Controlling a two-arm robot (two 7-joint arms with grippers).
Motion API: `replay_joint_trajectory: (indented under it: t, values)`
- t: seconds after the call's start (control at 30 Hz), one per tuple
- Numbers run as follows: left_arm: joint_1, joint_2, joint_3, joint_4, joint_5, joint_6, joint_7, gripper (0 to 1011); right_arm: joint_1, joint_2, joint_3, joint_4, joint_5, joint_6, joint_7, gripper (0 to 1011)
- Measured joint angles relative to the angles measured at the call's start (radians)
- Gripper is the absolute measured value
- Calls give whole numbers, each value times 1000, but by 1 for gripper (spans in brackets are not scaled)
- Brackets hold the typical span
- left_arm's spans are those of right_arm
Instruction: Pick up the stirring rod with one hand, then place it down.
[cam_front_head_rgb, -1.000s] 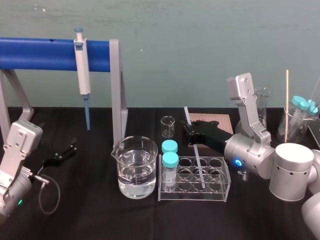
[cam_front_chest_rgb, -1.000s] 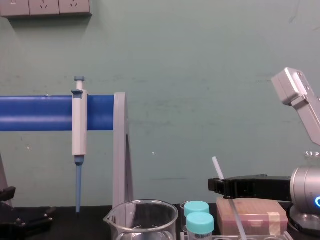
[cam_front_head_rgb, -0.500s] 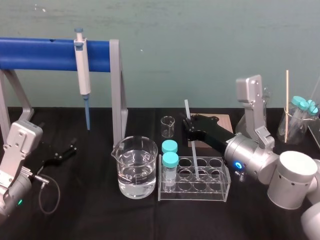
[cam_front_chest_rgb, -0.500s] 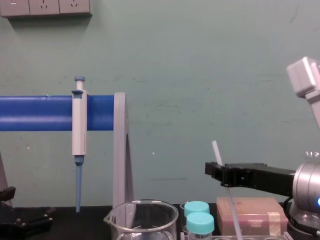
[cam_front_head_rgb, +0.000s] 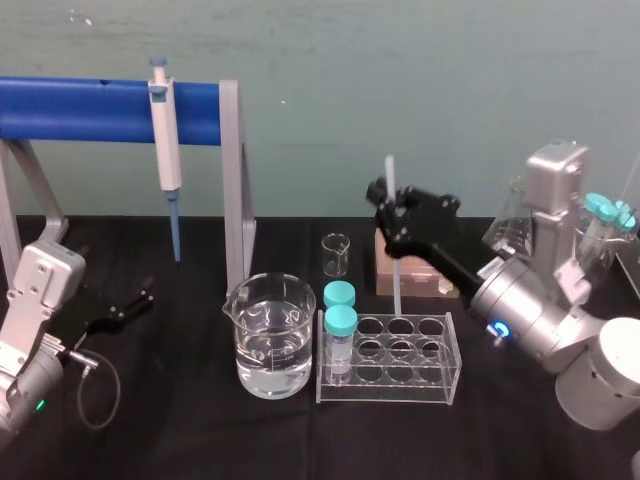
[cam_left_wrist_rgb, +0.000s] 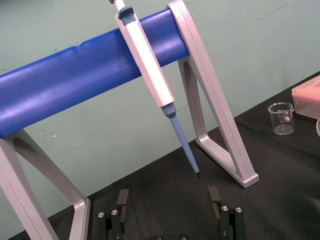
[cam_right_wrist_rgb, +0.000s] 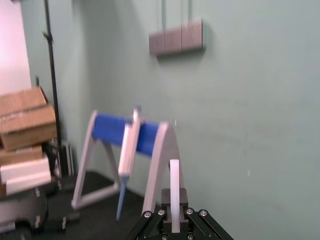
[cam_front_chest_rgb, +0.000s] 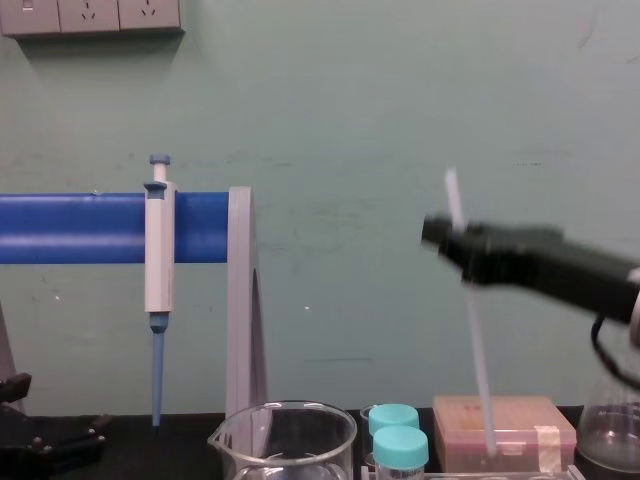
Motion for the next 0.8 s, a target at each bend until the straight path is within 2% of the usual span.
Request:
replay_joint_trajectory:
  t: [0.1, 0.33, 0.8]
  values:
    - [0, 0, 0, 0, 0, 0, 0, 1000, -10, 1, 27, -45, 1, -27, 0, 72]
    - [0, 0, 0, 0, 0, 0, 0, 1000, -19, 0, 76, -98, 3, -65, -6, 72]
    - [0, 0, 0, 0, 0, 0, 0, 1000, -34, -12, 109, -106, -15, -57, -29, 72]
